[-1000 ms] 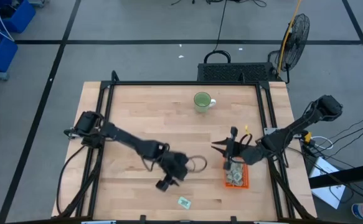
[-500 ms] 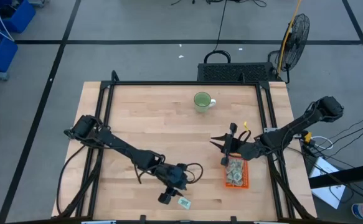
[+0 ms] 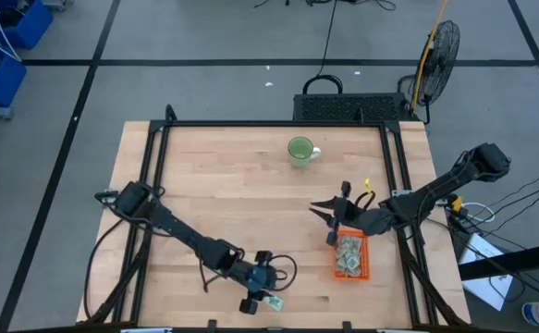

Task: Pick and place Stevia / Truvia into bins
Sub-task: Put the stevia packet into the orange bin

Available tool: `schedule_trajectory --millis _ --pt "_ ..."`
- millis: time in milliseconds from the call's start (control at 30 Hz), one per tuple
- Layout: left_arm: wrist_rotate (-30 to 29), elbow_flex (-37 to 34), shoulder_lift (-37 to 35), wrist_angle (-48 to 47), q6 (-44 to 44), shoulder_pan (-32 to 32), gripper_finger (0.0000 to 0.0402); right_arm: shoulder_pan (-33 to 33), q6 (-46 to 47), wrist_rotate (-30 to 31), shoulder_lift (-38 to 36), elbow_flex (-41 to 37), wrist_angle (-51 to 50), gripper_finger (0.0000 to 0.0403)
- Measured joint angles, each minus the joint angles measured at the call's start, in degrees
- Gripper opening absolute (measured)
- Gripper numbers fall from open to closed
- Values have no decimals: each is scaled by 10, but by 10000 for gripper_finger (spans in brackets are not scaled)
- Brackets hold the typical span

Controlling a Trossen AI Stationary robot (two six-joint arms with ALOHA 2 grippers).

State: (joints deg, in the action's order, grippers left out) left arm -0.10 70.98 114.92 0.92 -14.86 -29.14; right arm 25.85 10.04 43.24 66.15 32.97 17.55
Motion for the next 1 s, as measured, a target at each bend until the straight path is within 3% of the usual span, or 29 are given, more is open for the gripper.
schedule_trajectory --millis 467,667,1000 --pt "-17 0 37 -16 -92 -11 145 -1 -258 0 0 0 155 59" --pt "-15 2 52 -9 -116 -11 145 -1 -286 0 0 0 202 59" --pt "-16 3 54 -47 -110 -29 134 0 -272 0 0 0 198 59"
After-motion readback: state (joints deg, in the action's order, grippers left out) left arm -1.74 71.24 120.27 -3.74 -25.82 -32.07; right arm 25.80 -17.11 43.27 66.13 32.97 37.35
